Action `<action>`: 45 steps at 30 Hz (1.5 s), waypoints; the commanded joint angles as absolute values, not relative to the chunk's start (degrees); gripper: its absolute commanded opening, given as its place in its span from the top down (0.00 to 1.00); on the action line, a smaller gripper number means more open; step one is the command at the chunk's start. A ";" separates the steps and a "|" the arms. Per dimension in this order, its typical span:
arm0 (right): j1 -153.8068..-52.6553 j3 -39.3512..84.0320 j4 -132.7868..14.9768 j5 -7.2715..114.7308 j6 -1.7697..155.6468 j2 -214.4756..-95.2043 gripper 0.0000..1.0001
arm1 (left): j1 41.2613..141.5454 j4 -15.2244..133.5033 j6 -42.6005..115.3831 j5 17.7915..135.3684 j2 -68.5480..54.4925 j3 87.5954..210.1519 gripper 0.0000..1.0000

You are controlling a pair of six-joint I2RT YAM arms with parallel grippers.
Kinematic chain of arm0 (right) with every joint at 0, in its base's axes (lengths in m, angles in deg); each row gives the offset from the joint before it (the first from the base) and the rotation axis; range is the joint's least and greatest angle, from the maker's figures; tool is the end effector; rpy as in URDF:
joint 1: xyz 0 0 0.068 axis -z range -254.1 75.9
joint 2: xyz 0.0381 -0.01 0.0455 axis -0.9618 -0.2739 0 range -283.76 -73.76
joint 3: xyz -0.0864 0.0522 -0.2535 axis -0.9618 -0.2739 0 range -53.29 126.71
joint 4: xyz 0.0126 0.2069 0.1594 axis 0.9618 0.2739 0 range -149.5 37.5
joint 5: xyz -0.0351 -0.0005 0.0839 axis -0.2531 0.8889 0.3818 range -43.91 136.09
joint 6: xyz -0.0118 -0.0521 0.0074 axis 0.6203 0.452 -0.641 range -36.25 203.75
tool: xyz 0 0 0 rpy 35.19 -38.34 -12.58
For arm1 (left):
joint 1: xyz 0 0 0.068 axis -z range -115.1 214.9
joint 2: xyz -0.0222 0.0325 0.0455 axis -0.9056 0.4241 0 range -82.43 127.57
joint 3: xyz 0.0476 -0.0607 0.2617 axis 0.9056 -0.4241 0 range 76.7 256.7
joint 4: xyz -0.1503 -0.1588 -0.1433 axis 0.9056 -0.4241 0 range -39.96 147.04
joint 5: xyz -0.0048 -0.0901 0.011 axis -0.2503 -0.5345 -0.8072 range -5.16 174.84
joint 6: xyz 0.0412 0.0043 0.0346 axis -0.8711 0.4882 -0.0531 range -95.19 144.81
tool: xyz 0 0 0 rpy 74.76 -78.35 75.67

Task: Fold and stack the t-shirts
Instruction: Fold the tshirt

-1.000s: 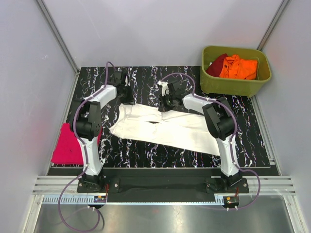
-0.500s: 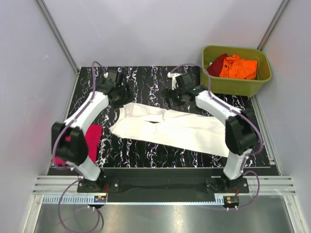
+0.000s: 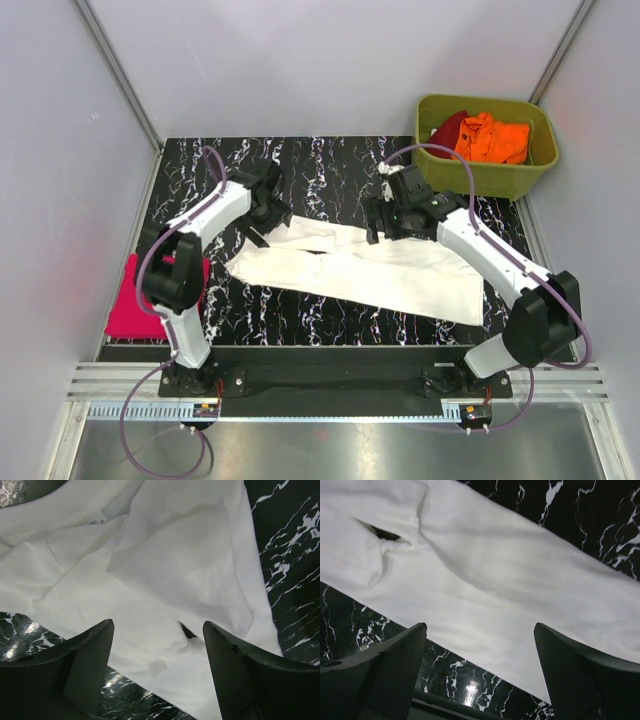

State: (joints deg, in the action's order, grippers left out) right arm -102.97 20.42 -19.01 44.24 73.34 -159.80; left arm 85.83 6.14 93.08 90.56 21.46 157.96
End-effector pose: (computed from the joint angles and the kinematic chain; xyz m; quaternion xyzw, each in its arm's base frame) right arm 0.2810 0.1537 0.2959 -0.1469 0.9363 0.0927 0.3054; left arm 0.3408 -0.1266 0.2259 -0.4034 0.9024 -0.0652 0.1366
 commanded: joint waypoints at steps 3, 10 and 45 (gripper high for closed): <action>-102.76 13.69 -16.96 45.91 70.92 -151.20 0.05 | 86.61 -4.48 105.40 96.44 31.99 171.71 0.19; -102.76 10.60 -16.34 44.95 72.85 -146.36 0.04 | 86.53 -8.34 115.07 93.71 38.48 169.76 0.14; -98.54 39.78 -15.83 53.37 79.08 -187.04 0.11 | 70.88 28.54 55.92 91.09 46.89 199.62 0.01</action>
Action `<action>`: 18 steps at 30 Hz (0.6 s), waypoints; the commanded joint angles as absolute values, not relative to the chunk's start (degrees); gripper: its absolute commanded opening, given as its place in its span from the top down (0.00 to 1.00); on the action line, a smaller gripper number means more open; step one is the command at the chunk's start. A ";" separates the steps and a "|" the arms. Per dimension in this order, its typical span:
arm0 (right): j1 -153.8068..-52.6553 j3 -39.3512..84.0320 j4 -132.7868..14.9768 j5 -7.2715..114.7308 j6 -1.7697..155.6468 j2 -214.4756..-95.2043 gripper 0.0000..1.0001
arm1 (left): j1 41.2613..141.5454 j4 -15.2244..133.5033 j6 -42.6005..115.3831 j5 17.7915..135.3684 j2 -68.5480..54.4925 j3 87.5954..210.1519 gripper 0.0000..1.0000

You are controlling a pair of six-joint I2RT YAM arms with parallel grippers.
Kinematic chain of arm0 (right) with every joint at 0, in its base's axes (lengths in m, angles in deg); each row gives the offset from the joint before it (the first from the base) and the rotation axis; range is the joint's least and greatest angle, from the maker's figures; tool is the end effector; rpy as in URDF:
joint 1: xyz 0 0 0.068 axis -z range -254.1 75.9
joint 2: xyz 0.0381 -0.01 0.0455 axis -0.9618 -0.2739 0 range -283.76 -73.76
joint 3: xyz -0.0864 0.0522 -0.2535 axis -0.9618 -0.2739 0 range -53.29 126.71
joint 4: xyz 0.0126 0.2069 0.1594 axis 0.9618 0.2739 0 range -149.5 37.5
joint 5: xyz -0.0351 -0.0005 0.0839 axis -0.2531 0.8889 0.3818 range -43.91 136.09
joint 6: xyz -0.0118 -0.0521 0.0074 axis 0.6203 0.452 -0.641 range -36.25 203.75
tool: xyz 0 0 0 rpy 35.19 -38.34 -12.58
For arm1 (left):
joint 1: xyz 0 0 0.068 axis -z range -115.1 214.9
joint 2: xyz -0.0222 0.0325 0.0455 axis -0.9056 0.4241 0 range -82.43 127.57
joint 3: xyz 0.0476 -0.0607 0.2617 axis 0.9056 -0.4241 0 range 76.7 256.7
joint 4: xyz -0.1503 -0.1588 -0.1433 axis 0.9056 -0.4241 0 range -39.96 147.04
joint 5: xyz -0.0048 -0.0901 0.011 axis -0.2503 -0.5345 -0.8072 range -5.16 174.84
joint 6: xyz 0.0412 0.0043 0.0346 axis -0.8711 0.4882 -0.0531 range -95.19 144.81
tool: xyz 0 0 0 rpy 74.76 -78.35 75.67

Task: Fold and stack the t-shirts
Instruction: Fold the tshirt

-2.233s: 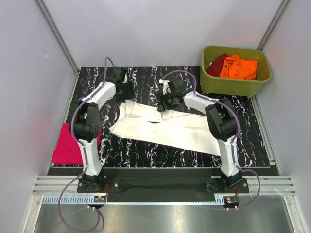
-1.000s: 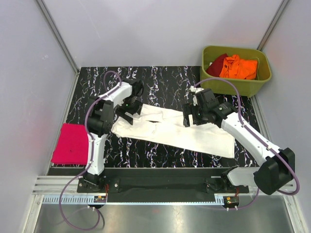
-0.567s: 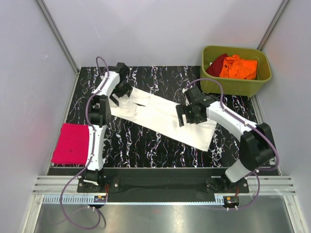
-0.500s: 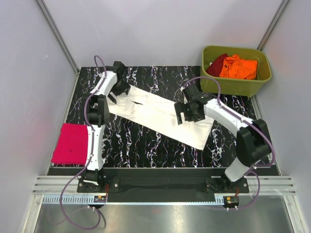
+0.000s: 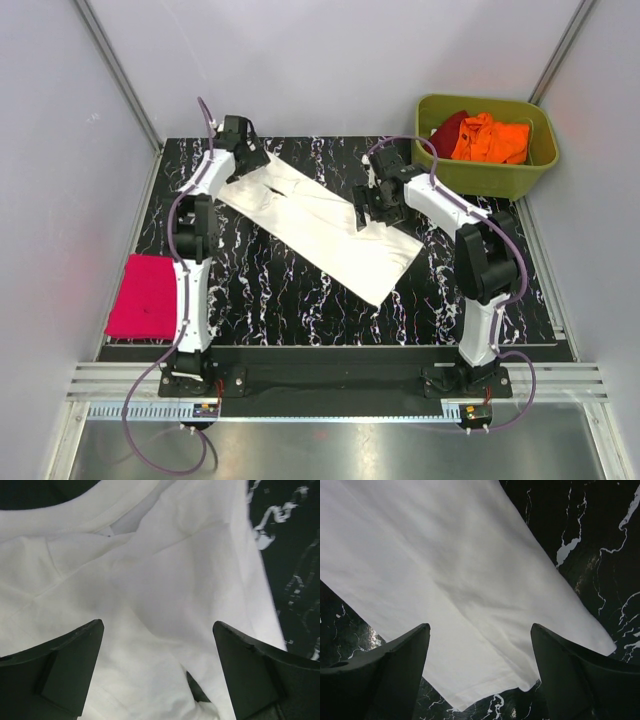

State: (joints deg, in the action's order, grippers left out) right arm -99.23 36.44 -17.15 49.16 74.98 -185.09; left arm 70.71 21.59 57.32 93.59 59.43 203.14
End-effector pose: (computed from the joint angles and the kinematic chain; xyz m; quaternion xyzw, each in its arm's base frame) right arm 0.3741 0.1776 0.2266 -0.1445 0.9632 0.0907 0.2079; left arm 0.5464 -0.0502 0.1844 -0.2418 0.9082 -0.0416 0.3390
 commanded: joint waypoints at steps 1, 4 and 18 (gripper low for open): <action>-98.45 40.48 -14.34 53.56 80.83 -187.66 0.12 | 70.88 31.00 58.71 88.47 44.07 196.01 0.01; -98.45 38.12 -15.02 52.33 81.47 -186.97 0.11 | 68.87 44.79 65.22 80.30 33.87 181.24 0.01; -98.45 27.92 -20.56 52.77 85.51 -186.52 0.10 | 85.28 31.19 57.25 89.74 4.87 166.64 0.01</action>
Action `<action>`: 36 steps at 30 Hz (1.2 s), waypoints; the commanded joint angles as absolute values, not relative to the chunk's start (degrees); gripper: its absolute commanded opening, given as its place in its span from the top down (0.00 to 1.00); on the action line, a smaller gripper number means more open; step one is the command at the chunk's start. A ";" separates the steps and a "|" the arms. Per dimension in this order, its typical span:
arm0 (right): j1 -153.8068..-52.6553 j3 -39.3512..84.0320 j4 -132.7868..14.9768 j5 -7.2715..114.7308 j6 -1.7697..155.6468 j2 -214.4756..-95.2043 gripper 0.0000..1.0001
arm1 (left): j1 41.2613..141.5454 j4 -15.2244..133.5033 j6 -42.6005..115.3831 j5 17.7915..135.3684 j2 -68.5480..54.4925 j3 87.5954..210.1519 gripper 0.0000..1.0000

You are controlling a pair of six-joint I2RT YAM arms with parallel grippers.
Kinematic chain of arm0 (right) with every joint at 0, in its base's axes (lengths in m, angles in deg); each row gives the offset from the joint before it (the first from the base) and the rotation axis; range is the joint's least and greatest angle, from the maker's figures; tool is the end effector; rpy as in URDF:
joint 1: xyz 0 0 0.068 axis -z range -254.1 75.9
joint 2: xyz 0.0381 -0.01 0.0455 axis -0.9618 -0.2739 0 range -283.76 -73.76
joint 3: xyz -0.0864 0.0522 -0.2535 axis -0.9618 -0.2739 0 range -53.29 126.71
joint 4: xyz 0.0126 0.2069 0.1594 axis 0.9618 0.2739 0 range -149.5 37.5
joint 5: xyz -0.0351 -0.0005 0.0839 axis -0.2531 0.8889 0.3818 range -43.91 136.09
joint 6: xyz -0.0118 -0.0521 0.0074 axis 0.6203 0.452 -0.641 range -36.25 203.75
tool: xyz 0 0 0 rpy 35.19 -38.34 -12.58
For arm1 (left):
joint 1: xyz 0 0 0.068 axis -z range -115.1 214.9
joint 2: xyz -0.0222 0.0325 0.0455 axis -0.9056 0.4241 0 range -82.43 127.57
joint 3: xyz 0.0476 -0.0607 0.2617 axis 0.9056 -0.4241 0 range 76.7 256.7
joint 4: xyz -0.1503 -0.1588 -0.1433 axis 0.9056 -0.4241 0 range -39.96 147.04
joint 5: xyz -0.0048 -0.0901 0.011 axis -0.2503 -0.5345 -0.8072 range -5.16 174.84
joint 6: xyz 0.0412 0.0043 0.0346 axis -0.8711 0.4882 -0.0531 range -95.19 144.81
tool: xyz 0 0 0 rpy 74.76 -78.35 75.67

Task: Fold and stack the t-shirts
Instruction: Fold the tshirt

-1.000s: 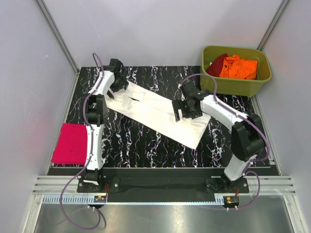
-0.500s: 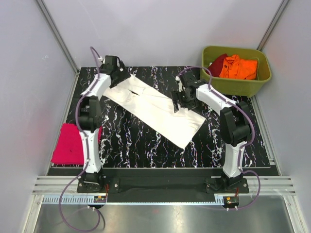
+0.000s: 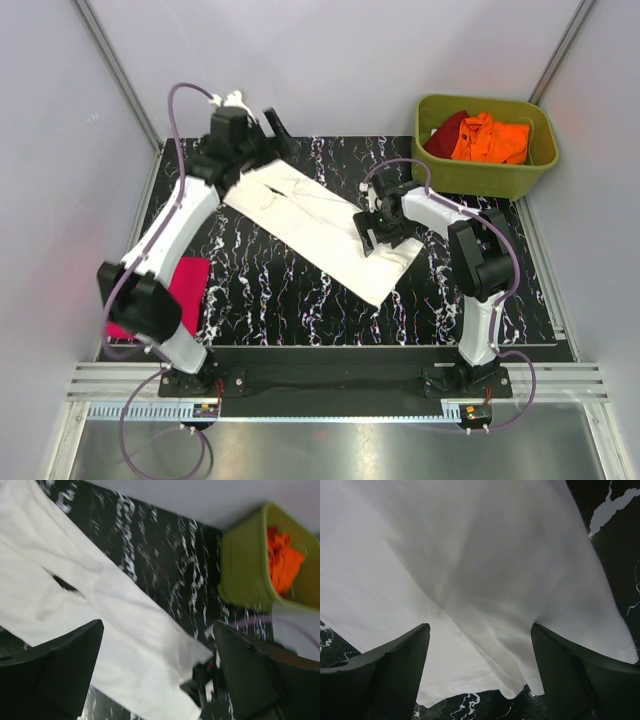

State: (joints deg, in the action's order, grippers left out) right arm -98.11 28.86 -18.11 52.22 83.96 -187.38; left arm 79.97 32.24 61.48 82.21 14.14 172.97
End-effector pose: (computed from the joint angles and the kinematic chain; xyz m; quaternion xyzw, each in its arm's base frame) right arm 0.3624 0.1656 0.1741 -0.2149 0.9638 0.0824 0.1347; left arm 0.3807 -0.1043 0.3879 -0.1461 0.8310 -0.2514 0.4742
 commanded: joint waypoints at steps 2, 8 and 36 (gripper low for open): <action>-98.62 26.52 -21.44 53.12 84.72 -187.22 0.11 | 86.00 32.51 57.59 88.38 -1.88 161.98 0.01; -101.87 19.05 -24.25 50.05 79.01 -185.83 0.11 | 79.41 36.03 59.62 76.49 -18.24 147.64 0.01; -129.93 27.12 -7.74 35.54 52.19 -171.41 0.00 | 86.17 19.07 57.41 108.30 14.92 160.89 0.09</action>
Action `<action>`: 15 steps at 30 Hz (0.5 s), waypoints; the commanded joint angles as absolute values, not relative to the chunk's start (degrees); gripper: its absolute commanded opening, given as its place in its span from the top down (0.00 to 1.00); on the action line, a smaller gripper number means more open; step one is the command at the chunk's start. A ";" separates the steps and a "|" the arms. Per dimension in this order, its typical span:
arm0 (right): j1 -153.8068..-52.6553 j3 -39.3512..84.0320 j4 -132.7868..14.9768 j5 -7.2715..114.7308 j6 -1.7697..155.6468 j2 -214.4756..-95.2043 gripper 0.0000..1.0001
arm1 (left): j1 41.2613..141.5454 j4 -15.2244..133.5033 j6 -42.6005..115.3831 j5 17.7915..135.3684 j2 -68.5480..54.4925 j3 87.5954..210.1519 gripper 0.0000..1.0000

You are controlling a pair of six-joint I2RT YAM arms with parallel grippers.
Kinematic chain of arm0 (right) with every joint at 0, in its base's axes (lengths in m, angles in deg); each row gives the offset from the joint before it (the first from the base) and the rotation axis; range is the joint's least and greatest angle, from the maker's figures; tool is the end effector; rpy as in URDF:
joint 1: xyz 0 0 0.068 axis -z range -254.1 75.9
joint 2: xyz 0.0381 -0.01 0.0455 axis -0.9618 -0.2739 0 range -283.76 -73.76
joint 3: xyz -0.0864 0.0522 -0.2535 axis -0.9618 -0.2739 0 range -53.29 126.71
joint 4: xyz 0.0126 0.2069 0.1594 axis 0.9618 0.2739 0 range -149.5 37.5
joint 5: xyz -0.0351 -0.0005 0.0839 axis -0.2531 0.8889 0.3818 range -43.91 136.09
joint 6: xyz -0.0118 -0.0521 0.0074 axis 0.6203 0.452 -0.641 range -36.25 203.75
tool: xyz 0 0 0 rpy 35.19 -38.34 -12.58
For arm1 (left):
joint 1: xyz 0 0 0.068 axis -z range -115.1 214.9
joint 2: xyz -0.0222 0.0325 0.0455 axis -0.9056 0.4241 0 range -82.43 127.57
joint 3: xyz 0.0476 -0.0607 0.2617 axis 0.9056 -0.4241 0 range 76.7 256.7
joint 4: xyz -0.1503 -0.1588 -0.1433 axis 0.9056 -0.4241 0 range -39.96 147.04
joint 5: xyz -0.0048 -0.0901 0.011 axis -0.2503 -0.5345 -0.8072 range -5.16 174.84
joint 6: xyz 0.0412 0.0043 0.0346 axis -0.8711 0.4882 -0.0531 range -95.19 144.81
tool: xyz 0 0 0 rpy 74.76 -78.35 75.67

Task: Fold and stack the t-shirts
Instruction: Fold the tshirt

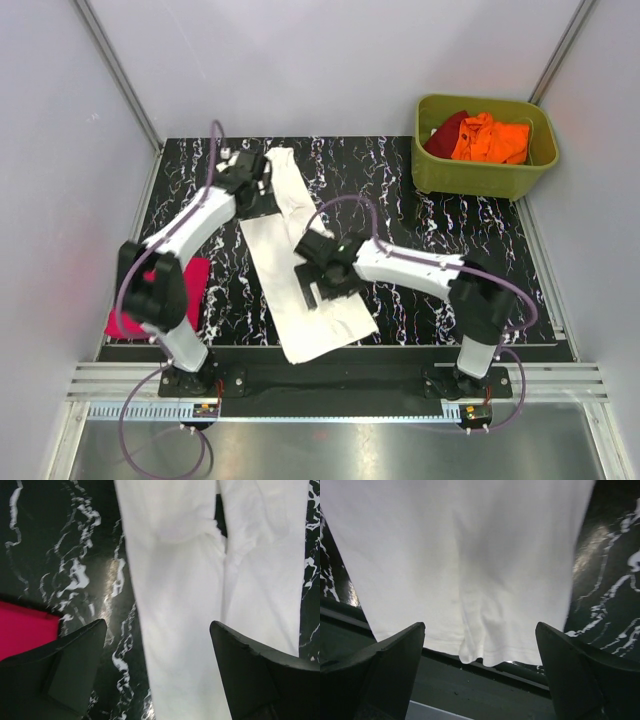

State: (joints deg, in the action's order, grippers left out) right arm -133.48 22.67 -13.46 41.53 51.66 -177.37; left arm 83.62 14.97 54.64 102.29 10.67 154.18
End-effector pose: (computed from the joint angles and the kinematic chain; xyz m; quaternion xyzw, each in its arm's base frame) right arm 0.1847 0.3065 0.2044 -0.2278 0.9625 0.0740 0.1271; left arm 0.3293 -0.1004 0.2776 -0.1340 0.9408 0.0198 0.3106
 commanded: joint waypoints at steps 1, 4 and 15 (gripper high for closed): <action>-127.13 26.87 -6.95 35.54 52.46 -169.49 0.00 | 86.78 19.07 57.77 108.83 19.82 164.21 0.09; -122.28 24.67 -7.29 36.51 54.74 -166.15 0.00 | 88.10 15.91 60.74 111.80 29.14 171.77 0.09; -112.25 20.19 -9.84 40.02 59.67 -163.85 0.00 | 89.07 13.00 69.55 113.78 46.83 185.51 0.13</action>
